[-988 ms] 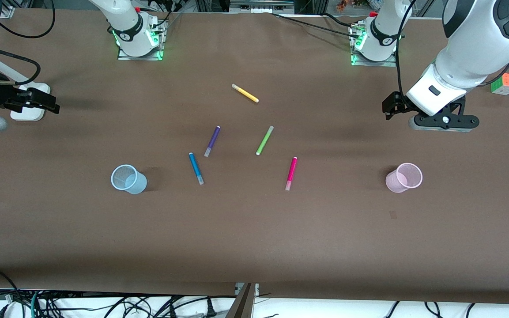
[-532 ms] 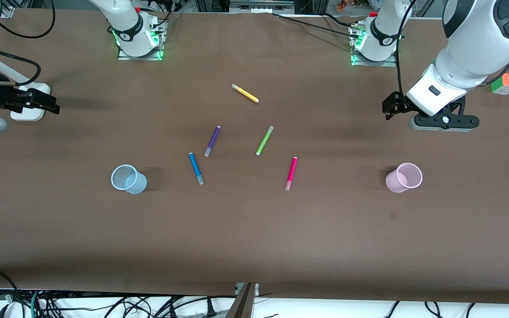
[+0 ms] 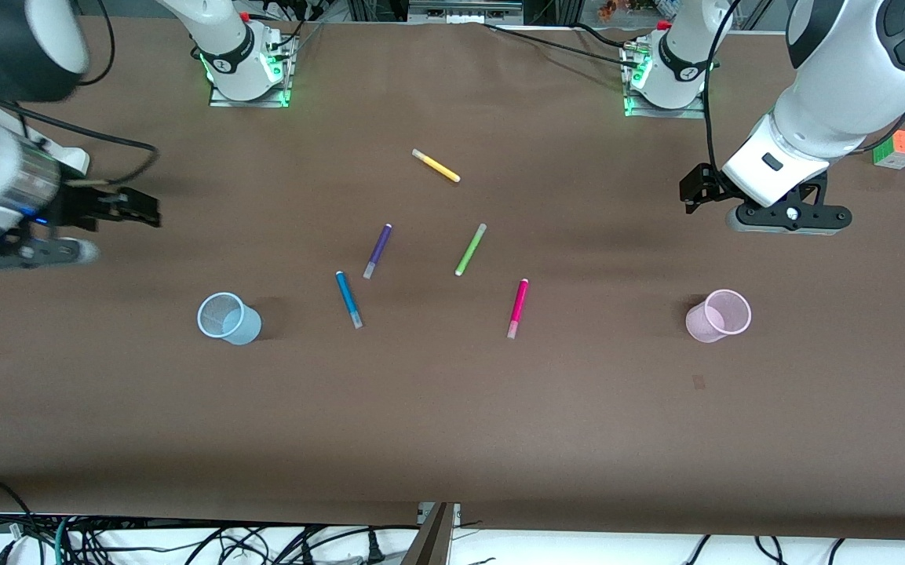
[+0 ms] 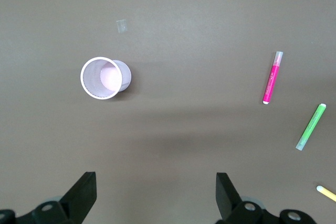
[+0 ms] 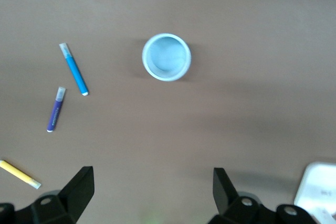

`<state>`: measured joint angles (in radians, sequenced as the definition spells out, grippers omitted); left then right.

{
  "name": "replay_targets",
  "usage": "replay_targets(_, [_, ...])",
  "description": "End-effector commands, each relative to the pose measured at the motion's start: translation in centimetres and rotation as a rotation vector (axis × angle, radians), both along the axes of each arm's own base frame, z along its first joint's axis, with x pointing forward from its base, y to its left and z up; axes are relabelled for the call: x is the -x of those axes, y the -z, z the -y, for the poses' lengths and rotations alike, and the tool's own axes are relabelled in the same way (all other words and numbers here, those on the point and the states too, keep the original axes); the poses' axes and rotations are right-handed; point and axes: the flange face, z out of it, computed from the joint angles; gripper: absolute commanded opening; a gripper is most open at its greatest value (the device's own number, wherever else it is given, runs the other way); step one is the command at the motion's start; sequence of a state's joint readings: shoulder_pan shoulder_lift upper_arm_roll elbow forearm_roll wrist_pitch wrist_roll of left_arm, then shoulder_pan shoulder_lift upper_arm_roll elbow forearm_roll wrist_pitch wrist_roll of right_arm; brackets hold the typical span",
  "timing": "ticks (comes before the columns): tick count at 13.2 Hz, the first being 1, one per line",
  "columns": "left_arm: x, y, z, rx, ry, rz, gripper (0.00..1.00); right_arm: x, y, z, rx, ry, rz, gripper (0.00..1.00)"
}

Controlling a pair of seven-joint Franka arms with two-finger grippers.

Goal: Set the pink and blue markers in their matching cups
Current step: 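Reach the right gripper to the blue marker while the left gripper reaches the pink marker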

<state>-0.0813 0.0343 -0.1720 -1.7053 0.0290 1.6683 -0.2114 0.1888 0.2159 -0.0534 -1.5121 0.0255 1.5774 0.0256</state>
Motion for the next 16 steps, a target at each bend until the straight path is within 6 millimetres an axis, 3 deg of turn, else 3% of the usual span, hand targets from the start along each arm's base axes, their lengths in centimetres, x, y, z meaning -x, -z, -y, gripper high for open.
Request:
replay_targets(1, [-0.3,1.0,1.3,0.015,0.027,-0.031,1.0,-1.9,3.2,-2.6,-0.002,-0.034,-0.001,1.0])
replay_targets(5, [-1.7,5.2,6.3,0.044,0.054,-0.022,1.0,-3.0,9.9,-10.4,0.018,-0.146,0.006,1.0])
replay_targets(11, [-4.9,16.9,13.4,0.117,-0.037,0.011,1.0,-4.5,20.6,-14.5,0.016,-0.202,0.003,1.0])
replay_targets(16, [-6.2,26.4,20.5,0.16,-0.047,-0.009,1.0,-4.8,26.8,-17.8,0.01,-0.228,0.057,1.0])
